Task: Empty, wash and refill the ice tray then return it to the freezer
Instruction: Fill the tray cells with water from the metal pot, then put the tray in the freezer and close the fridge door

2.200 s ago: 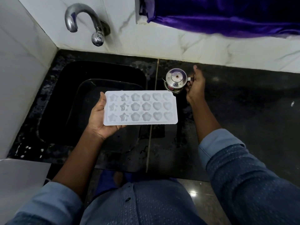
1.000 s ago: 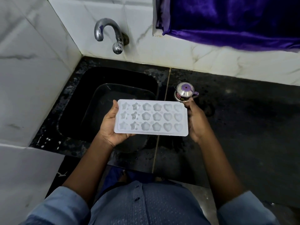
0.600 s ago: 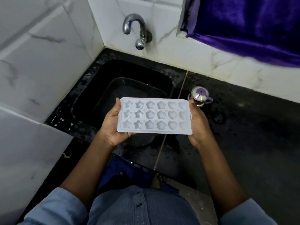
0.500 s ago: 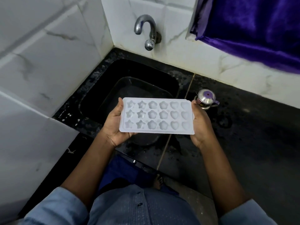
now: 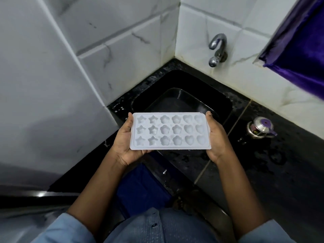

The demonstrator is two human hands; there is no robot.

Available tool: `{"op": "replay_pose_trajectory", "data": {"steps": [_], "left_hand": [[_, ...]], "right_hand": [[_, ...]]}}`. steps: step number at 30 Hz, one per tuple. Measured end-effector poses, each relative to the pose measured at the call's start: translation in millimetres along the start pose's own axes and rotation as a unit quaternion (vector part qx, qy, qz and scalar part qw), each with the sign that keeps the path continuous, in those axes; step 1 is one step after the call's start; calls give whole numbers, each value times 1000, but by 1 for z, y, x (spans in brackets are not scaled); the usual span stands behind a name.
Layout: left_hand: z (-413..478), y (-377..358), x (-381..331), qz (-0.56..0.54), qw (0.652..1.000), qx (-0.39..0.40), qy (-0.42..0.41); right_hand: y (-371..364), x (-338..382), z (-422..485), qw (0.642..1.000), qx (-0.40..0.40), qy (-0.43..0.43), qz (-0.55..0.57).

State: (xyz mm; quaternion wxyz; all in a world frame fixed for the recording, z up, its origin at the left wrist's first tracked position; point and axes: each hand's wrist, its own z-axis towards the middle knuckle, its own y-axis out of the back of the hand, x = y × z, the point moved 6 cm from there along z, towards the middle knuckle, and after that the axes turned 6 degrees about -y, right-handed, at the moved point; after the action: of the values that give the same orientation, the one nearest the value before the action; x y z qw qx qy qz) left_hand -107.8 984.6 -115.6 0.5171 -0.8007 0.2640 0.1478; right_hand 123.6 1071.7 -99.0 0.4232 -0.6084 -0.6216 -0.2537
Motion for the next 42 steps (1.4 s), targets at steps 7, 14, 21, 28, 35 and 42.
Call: {"op": "replay_pose_trajectory", "data": {"steps": [7, 14, 21, 28, 35, 42], "left_hand": [[-79, 46, -28, -29, 997, -29, -66], [-148, 86, -34, -52, 989, -50, -126], [-209, 122, -30, -96, 970, -100, -199], [-260, 152, -23, -153, 934, -170, -274], [-308, 166, -9, -187, 889, -230, -350], [-354, 175, 19, -226, 838, -267, -420]], "right_hand": [[-80, -29, -22, 994, 97, -45, -9], [-141, -56, -50, 980, 178, -72, -41], [-197, -83, -67, 953, 266, -116, -86], [-254, -111, -74, 914, 352, -140, -142], [-302, -136, -85, 873, 412, -163, -203], [-347, -165, -113, 809, 490, -203, -255]]}}
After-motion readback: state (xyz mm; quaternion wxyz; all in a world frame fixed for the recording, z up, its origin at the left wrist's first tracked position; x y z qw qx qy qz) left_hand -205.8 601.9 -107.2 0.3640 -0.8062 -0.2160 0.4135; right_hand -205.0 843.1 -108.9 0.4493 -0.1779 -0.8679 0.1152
